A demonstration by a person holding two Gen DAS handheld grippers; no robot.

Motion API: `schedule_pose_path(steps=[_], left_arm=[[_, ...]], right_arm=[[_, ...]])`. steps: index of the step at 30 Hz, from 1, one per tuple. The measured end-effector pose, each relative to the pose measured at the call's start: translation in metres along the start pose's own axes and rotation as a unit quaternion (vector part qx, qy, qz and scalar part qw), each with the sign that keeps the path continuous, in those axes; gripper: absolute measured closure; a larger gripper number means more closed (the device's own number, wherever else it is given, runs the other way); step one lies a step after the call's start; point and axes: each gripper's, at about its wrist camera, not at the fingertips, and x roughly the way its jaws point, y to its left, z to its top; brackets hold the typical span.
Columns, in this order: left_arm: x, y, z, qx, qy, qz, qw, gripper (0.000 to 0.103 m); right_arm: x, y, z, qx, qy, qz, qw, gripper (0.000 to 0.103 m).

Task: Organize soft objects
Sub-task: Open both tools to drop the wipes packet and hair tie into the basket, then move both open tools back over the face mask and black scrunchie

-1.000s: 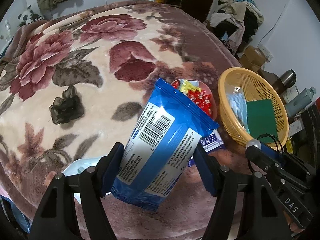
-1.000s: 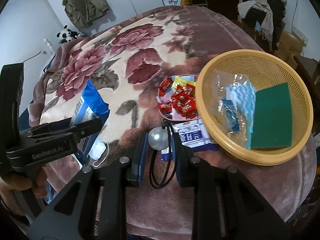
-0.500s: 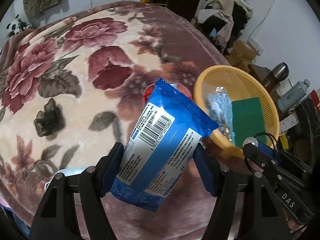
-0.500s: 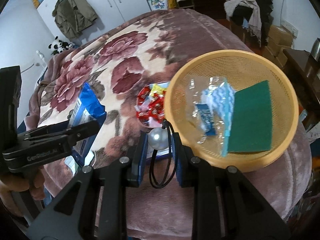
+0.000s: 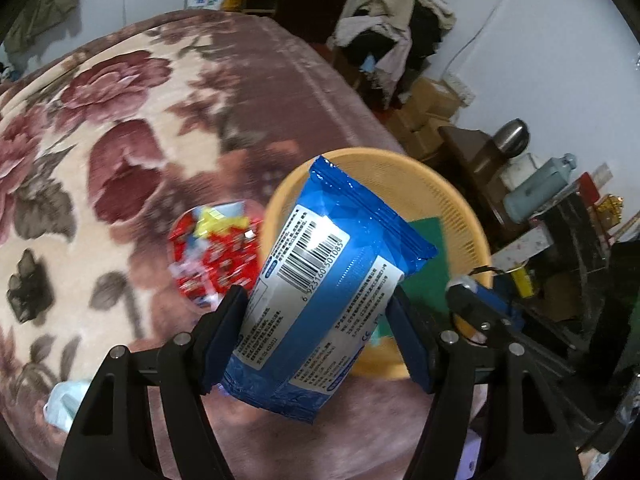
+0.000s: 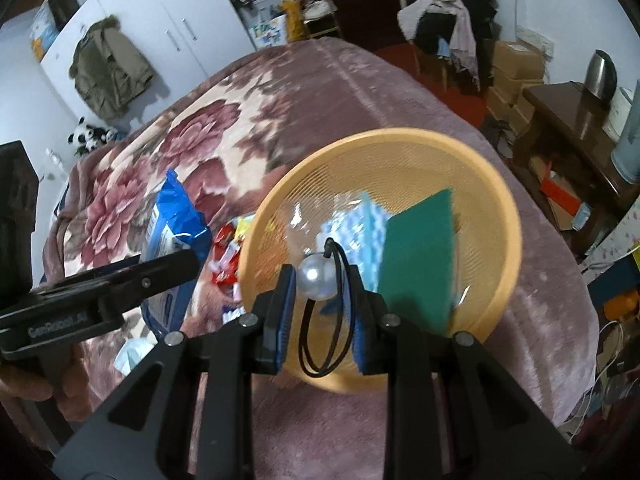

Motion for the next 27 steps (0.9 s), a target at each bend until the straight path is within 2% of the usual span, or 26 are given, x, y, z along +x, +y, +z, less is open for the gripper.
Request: schedule_pose_path(steps=[5, 12, 13, 14, 15, 16, 17, 21, 23, 27], left_arm=[[0.016, -0.023, 0.017, -0.003, 0.001, -0.035, 0.9994, 0.031], [0.051, -0.031, 0.023, -0.011, 0.02, -0.056, 0.9982, 0.027], [0.055, -0.03, 0.023, -0.014, 0.02, -0.058, 0.998, 0.025], [0.056, -0.029, 0.022, -0.016, 0.02, -0.06, 0.9979, 0.017], [0.057, -0.028, 0.022, -0.016, 0.019, -0.062, 0.9978, 0.009], [0.054, -0.024, 0.02, -0.019, 0.011, -0.061, 0.9979, 0.005], [0.052, -0.023, 0.02, -0.018, 0.005, -0.054, 0.9983, 0.002], [0.041, -0.018, 0.015, -0.004, -0.01, -0.008, 0.9999, 0.001], [0.038, -0.013, 0.013, -0.004, -0.011, 0.009, 0.9999, 0.001], [0.033, 0.0, 0.006, -0.002, -0.009, 0.052, 0.9986, 0.001]], right_arm=[[0.003, -0.014, 0.01, 0.01, -0.002, -0.004, 1.0, 0.078], [0.017, -0.027, 0.013, 0.019, 0.003, -0.005, 1.0, 0.076], [0.018, -0.029, 0.012, 0.022, 0.003, -0.011, 1.0, 0.066], [0.019, -0.033, 0.012, 0.027, 0.004, -0.019, 0.999, 0.046], [0.018, -0.035, 0.011, 0.031, 0.001, -0.027, 0.999, 0.036], [0.017, -0.038, 0.01, 0.035, -0.004, -0.028, 0.999, 0.022], [0.016, -0.041, 0.009, 0.041, -0.008, -0.03, 0.999, 0.016], [0.02, -0.045, 0.005, 0.053, 0.005, -0.044, 0.998, 0.009], [0.023, -0.046, 0.002, 0.058, 0.017, -0.05, 0.997, 0.0], [0.022, -0.041, -0.007, 0.054, 0.023, -0.068, 0.996, 0.0]])
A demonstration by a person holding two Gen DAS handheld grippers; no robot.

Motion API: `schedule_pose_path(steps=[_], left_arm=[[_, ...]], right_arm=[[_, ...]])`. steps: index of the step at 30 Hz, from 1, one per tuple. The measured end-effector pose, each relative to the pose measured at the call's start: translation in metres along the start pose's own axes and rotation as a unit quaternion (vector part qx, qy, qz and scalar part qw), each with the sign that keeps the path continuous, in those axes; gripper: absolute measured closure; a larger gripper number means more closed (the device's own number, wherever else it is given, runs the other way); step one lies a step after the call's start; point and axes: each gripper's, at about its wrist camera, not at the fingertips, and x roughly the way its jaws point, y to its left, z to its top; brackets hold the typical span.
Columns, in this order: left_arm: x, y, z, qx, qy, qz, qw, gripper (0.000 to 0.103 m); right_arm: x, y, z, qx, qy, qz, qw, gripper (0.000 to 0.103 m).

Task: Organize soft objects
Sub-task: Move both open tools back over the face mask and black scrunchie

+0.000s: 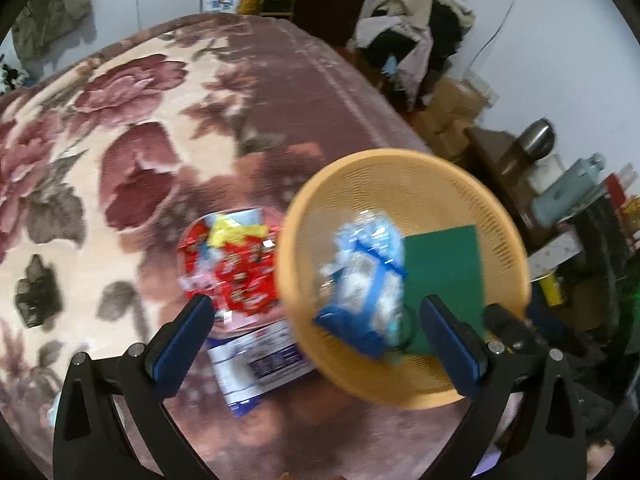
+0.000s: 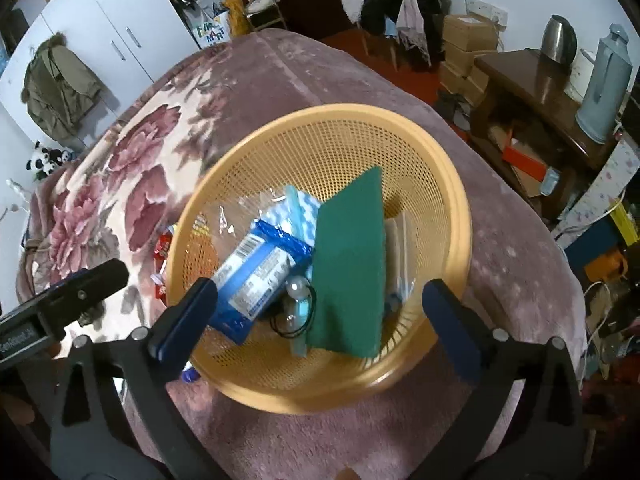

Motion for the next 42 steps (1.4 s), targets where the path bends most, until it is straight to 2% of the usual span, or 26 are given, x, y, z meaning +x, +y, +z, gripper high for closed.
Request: schedule_pose_path(steps=[2, 14, 27, 42], left_arm=[[0.0, 0.009, -0.004, -0.001, 0.007, 0.016, 0.9999, 0.001], [-0.004, 0.038, -0.029, -0.004, 0.034, 0.034, 0.9988, 0.001], [-0.022, 0.072, -0.042, -0.021, 0.032, 0.039, 0.9985, 0.001], [-0.043, 0.139, -0.056, -0.061, 0.024, 0.048, 0.9967, 0.001]], right_arm=[[0.001, 0.001, -0.002, -0.001, 0.004, -0.003, 1.0, 0.0], [0.0, 0.026, -0.02, -0.026, 0.029, -0.019, 0.999, 0.0], [-0.002, 0.072, -0.031, -0.062, 0.03, -0.008, 0.998, 0.0], [0.013, 0.141, -0.046, -0.116, 0.044, 0.007, 0.992, 0.0]])
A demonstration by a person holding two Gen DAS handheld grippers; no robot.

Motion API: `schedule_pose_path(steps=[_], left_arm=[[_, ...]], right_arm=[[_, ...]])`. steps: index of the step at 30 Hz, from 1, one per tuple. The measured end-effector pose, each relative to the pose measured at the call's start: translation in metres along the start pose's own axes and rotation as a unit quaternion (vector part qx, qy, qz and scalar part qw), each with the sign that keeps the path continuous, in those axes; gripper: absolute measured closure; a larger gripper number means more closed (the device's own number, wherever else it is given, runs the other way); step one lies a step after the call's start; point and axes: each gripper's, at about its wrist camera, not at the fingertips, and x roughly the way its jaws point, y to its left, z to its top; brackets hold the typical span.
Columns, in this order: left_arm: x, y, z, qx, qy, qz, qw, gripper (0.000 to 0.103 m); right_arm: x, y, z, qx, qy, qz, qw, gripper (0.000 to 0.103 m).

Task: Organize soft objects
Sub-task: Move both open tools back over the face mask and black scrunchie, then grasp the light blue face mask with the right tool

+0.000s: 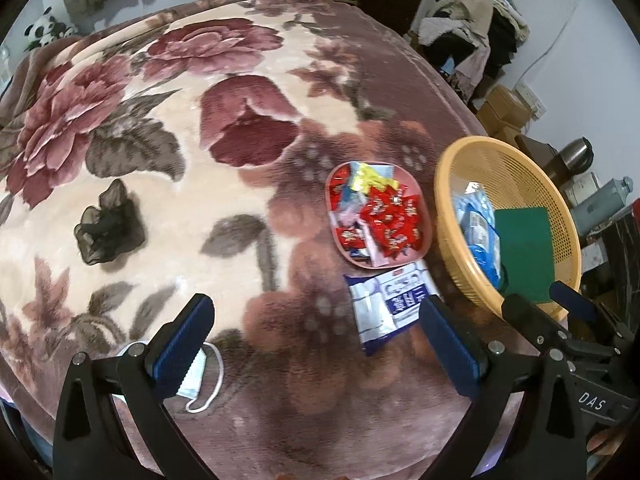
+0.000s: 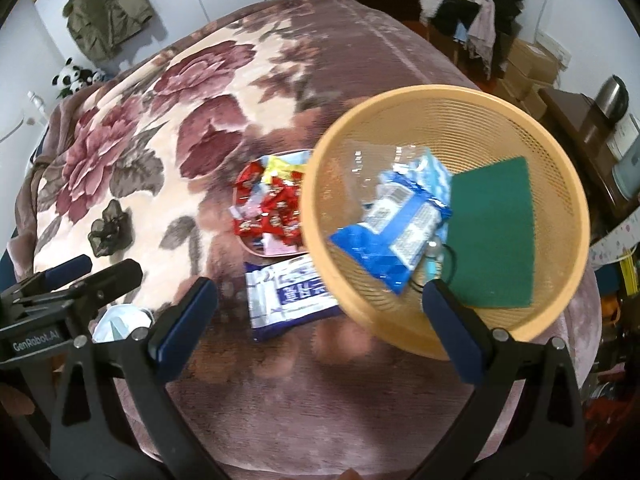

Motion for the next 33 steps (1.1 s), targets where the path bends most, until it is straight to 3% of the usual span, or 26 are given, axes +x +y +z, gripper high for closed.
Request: schedule_pose_path(steps=[18, 33], left_arm=[[-0.004, 0.107, -0.025, -0.068, 0.012, 0.023, 0.9974, 0.001], [0.004, 0.213, -0.052, -0.15, 0.029, 0.047, 0.9872, 0.001]], right_arm=[[0.033, 0.086, -0.007, -0.065, 0.034, 0.03, 0.997, 0.0], [0.083, 0.18, -0.021, -0.151, 0.093, 0.084, 0.981, 0.0]])
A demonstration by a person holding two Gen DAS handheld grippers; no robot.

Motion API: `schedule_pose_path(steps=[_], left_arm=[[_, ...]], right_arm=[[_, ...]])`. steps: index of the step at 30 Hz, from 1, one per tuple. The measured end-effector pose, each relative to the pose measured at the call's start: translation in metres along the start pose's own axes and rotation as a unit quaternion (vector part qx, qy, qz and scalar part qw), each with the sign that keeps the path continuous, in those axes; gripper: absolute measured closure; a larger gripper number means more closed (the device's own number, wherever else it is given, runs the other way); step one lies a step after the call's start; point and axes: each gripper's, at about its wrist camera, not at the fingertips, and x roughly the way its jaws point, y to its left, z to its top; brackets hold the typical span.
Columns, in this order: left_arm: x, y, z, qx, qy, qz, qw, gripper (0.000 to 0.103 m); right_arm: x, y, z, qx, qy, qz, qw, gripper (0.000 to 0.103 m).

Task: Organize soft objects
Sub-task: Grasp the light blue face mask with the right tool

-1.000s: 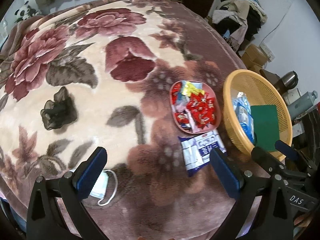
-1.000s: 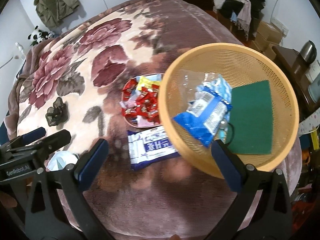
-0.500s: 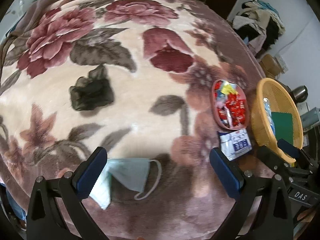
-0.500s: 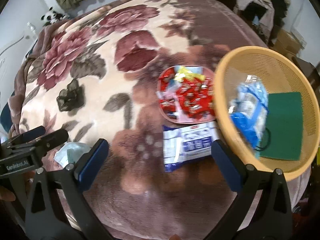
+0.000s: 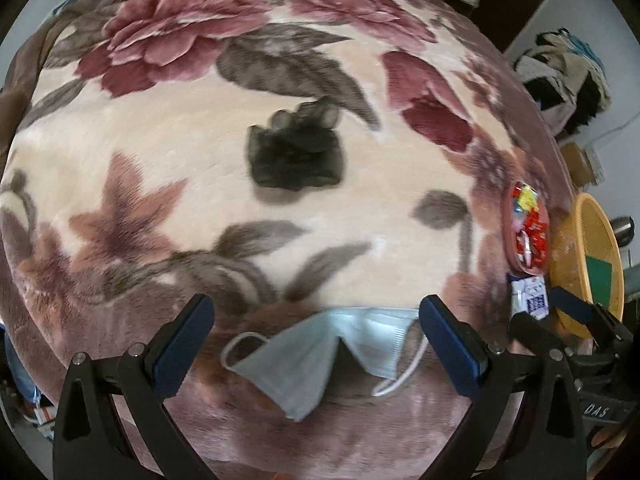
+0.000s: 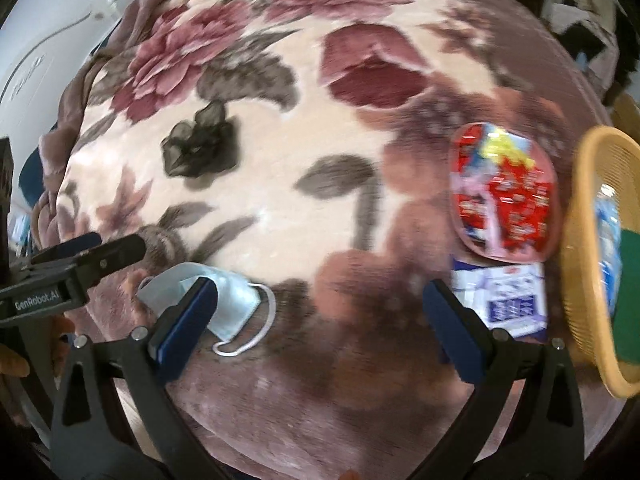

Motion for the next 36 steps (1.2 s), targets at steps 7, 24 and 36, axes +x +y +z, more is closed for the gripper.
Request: schedule_pose_path(steps=[7, 24, 36], left_arm=[[0.014, 0.043, 0.002, -0.033, 0.012, 0.007, 0.9994, 0.001], [0.052, 0.099, 0.019, -0.079, 0.03, -0.003, 0.9964, 0.001], [0.06, 0.083, 0.043, -0.065, 0.019, -0.012, 0.9977, 0.001]], right_arm=[[0.04, 0.047, 0.011, -0.069, 0.041, 0.035, 0.996, 0.0], [0.109, 0.124, -0.01, -0.268, 0.128, 0.043, 0.954, 0.062], [0.079, 0.05, 0.03, -0.101, 0.03, 0.025, 0.994, 0.088]])
